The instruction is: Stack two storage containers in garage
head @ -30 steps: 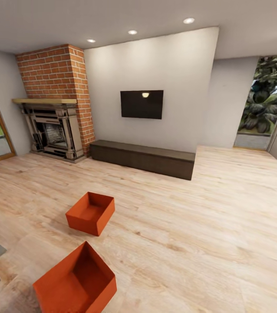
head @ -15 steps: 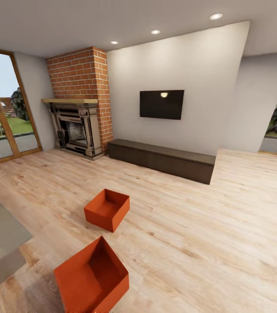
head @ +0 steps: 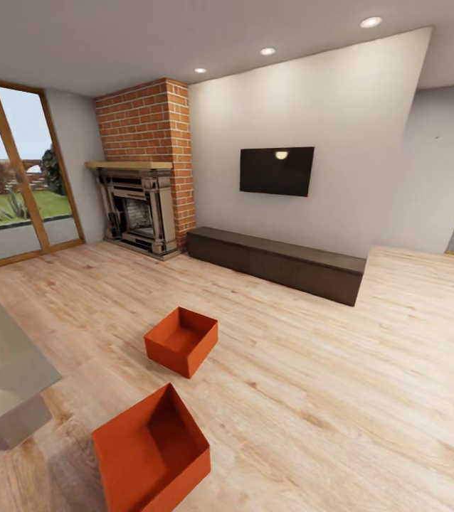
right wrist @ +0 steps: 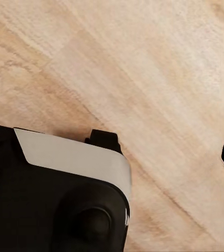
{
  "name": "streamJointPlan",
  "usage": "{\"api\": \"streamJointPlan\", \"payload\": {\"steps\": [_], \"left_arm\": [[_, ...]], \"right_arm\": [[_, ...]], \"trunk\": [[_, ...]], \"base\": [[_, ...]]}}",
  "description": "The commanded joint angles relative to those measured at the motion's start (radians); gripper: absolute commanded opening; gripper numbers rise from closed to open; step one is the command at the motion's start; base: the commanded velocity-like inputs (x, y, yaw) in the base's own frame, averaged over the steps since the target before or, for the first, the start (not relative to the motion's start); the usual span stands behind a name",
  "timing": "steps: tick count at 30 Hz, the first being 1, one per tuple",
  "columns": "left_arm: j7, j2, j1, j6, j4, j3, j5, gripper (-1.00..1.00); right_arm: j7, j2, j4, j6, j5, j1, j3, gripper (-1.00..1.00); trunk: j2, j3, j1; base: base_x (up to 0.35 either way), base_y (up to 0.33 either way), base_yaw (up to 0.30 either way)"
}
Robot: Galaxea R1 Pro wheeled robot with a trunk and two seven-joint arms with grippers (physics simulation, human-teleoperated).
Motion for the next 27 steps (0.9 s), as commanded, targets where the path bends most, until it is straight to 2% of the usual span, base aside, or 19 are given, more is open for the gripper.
{"api": "streamJointPlan", "payload": {"steps": [1,8,23,27], "left_arm": [[-0.001,0.000,0.000,-0.003,0.000,0.001,0.008,1.00],[-0.001,0.000,0.000,-0.003,0.000,0.001,0.008,1.00],[-0.001,0.000,0.000,-0.003,-0.001,0.001,0.008,1.00],[-0.001,0.000,0.000,-0.003,-0.001,0.000,0.008,1.00]], "right_arm": [[-0.003,0.000,0.000,-0.002,-0.008,0.000,0.008,1.00],[-0.003,0.000,0.000,-0.004,-0.009,0.000,0.008,1.00],[-0.003,0.000,0.000,-0.004,-0.009,0.000,0.009,1.00],[-0.003,0.000,0.000,-0.004,-0.009,0.000,0.009,1.00]], "trunk": [[0.000,-0.001,0.000],[0.000,-0.001,0.000],[0.000,-0.001,0.000],[0.000,-0.001,0.000]], "base": [[0.000,-0.271,0.002],[0.000,-0.181,0.100],[0.000,-0.009,0.263],[0.149,0.000,0.270]]}}
